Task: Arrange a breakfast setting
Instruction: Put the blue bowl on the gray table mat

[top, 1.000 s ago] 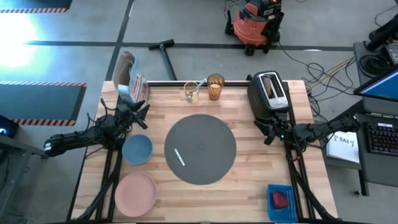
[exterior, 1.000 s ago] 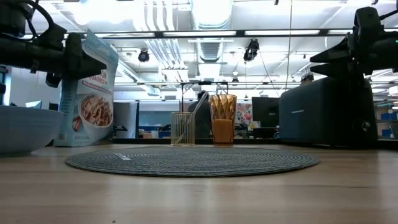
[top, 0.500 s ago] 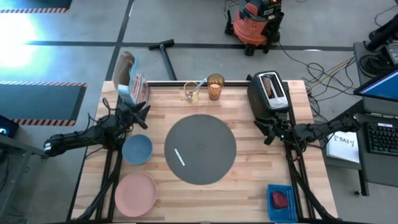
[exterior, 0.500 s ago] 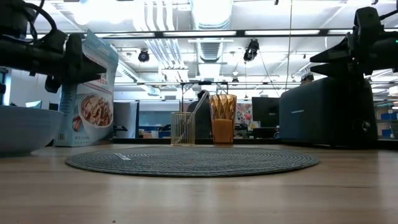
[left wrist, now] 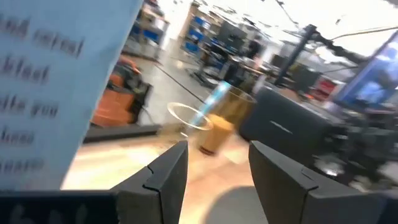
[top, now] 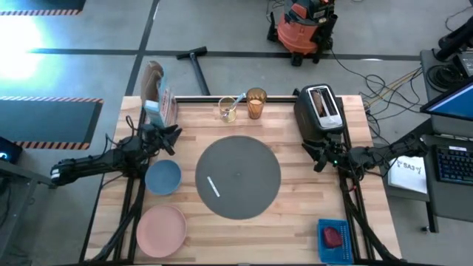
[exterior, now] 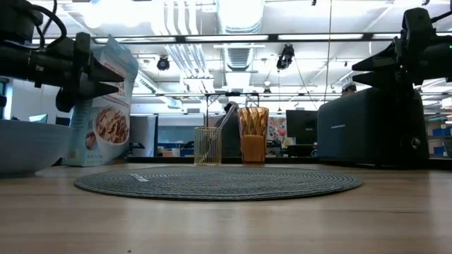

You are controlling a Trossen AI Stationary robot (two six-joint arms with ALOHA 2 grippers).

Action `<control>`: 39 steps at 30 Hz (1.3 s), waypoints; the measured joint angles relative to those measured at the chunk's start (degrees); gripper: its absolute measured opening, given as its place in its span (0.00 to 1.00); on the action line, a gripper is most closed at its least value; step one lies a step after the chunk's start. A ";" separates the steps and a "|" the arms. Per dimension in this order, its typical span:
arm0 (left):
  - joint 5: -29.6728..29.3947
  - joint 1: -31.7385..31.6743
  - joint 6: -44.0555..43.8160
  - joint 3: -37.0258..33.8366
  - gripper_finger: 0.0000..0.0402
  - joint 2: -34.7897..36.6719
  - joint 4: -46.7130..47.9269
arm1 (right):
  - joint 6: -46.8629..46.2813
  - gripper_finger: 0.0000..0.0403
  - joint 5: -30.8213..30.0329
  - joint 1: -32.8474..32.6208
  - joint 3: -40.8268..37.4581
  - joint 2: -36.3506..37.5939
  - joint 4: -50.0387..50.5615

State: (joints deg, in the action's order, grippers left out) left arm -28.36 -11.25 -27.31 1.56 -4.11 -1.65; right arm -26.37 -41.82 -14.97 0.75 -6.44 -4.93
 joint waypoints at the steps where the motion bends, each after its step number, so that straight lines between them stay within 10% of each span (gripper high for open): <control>1: 0.80 0.02 -1.58 0.00 0.39 -0.31 0.01 | 0.02 0.31 0.00 -0.01 -0.01 -0.01 0.00; 18: 21.60 0.98 -8.84 -0.07 0.39 -3.88 -16.55 | 0.01 0.31 0.00 0.00 -0.01 -0.01 0.00; 39: 22.85 8.68 -12.76 1.31 0.39 -15.00 -27.08 | 0.01 0.31 0.00 0.00 0.01 -0.01 0.00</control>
State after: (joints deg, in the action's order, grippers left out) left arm -5.50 -2.57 -40.07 2.87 -19.11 -28.73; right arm -26.36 -41.82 -14.97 0.75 -6.45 -4.93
